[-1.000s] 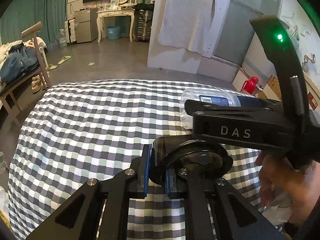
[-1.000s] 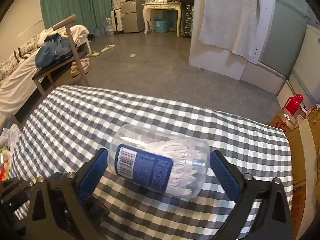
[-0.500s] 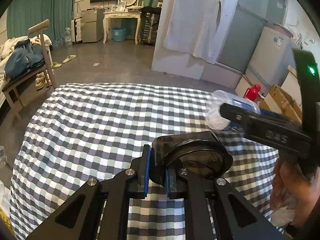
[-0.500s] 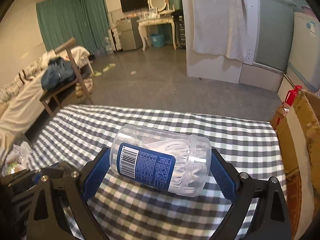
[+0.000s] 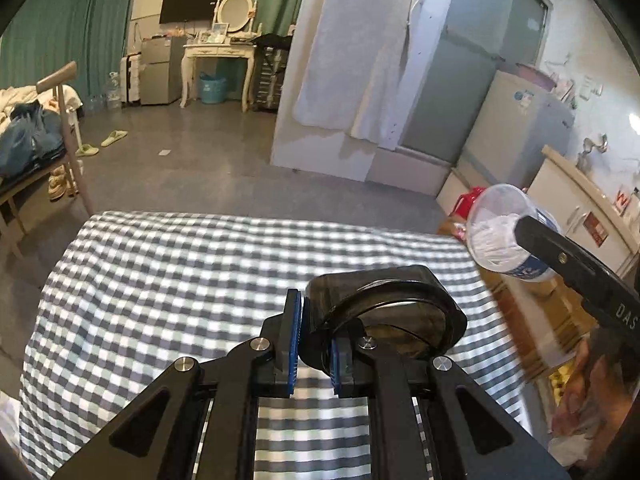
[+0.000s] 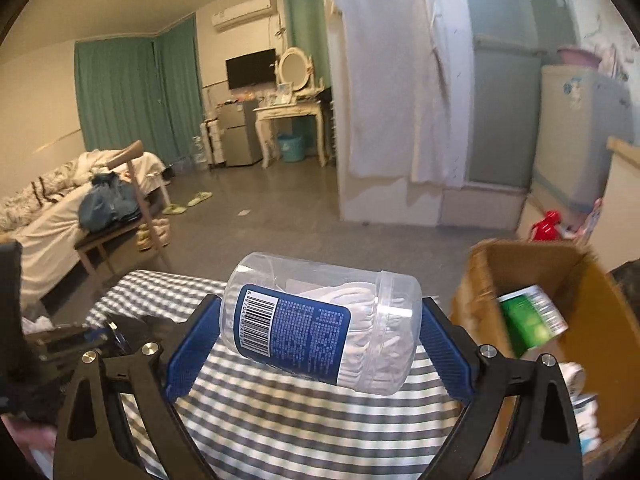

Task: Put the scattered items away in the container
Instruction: 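Lift the black cap and clear jar and carry them over the box, then open both grippers to drop the jar and black cap into the box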

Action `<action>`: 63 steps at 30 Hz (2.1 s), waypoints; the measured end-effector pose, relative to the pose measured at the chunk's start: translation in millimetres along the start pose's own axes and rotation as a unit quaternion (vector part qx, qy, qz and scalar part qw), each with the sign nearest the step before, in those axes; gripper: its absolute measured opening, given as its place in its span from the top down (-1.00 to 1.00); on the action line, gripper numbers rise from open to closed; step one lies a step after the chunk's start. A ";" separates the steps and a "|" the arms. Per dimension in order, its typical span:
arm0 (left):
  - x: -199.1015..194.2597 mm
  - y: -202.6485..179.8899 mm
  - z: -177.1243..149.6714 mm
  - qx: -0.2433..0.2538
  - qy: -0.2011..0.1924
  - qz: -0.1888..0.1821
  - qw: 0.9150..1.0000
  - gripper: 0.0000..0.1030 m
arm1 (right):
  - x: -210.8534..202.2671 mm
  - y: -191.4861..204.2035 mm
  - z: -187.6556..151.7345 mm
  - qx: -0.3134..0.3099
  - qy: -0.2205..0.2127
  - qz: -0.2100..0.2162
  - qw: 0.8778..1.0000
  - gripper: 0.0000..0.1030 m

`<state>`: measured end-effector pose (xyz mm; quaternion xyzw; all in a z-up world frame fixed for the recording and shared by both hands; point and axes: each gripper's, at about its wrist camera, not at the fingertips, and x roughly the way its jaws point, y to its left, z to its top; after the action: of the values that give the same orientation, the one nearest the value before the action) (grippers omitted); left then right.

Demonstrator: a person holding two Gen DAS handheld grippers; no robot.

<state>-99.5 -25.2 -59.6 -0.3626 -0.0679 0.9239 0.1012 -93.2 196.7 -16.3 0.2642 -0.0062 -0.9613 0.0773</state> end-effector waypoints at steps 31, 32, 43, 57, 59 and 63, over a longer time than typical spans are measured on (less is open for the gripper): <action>-0.6 -198.8 37.0 0.135 -0.034 -0.120 0.983 0.77 | -100.0 -184.4 -18.0 0.074 -0.013 -0.177 0.981 -0.84; 1.2 -206.5 36.6 0.142 -0.033 -0.126 0.981 0.77 | -98.1 -187.8 -19.8 0.073 -0.006 -0.179 0.981 -0.84; 24.5 -261.8 25.7 0.176 -0.010 -0.159 0.971 0.77 | -75.5 -207.9 -43.9 0.063 0.053 -0.192 0.978 -0.84; 54.2 -291.2 17.8 0.198 0.012 -0.159 0.967 0.77 | -72.6 -207.8 -54.9 0.044 0.068 -0.221 0.972 -0.99; 59.0 -293.9 18.4 0.196 0.019 -0.162 0.967 0.77 | -75.1 -209.1 -54.8 0.044 0.065 -0.225 0.971 -0.99; 65.9 -301.4 18.7 0.200 0.026 -0.161 0.966 0.77 | -81.5 -213.2 -56.6 0.052 0.061 -0.233 0.969 -0.99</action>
<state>-118.0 281.8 -29.4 -0.3431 0.0638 0.8804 0.3212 -26.2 421.4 -34.9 0.3199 0.0100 -0.9335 -0.1621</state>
